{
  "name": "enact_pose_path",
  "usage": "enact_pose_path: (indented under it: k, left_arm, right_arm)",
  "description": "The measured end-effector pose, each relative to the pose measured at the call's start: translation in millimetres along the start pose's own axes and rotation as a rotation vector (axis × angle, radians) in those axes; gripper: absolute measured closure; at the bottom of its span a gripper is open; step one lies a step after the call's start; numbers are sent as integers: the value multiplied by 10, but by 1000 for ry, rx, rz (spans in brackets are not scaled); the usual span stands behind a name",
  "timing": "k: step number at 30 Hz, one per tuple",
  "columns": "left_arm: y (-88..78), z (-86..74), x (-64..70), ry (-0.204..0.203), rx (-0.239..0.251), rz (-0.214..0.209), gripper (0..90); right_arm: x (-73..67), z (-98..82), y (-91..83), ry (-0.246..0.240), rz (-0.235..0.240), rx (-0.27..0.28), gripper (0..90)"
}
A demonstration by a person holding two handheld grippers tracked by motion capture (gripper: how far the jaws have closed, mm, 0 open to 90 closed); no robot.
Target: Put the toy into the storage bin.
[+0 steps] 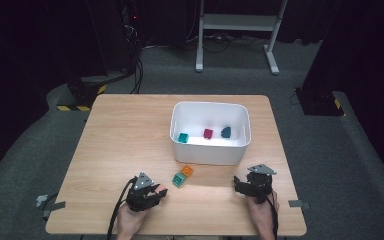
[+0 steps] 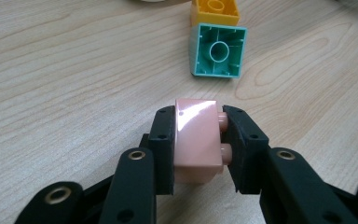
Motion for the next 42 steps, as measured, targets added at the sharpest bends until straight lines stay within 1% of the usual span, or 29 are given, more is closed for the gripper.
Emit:
enact_pose_path:
  k: [5,9,13,16,24,26,29,31,35,42]
  left_arm:
    - [-16,15,-3,-12,1,-19,659]
    - [-23,36,-13,-37,7,-36,660]
    - [-27,55,-16,-46,12,-42,660]
    - [-18,66,-30,-38,7,-35,661]
    - [-44,85,-41,-57,10,-44,660]
    - [-54,86,-36,-55,8,-43,661]
    - [-77,87,-19,-71,1,-45,660]
    - [-92,97,-8,-63,4,-40,660]
    - [-104,133,-6,-74,12,-49,660]
    - [-110,214,12,-58,2,-55,660]
  right_arm:
    - [-1,0,0,1,0,0,173]
    - [-1,0,0,1,0,0,173]
    - [-1,0,0,0,0,0,173]
    - [-1,1,0,0,0,0,173]
    - [-2,2,1,1,1,-1,173]
    - [-2,3,2,1,0,-2,173]
    - [-2,3,2,1,0,-2,173]
    - [-1,4,3,0,0,-2,173]
    - [-1,5,4,0,0,-1,173]
    - [-1,4,3,0,0,-1,173]
Point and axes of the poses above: each handheld gripper's, and its own axes: y roughly forward along the jaws, z roughly out of its top, x roughly to its right, the point moved 5 cm from there along y, roughly forward along the jaws, and after that the axes turned 13 degrees about -y, right-handed, at the moved point
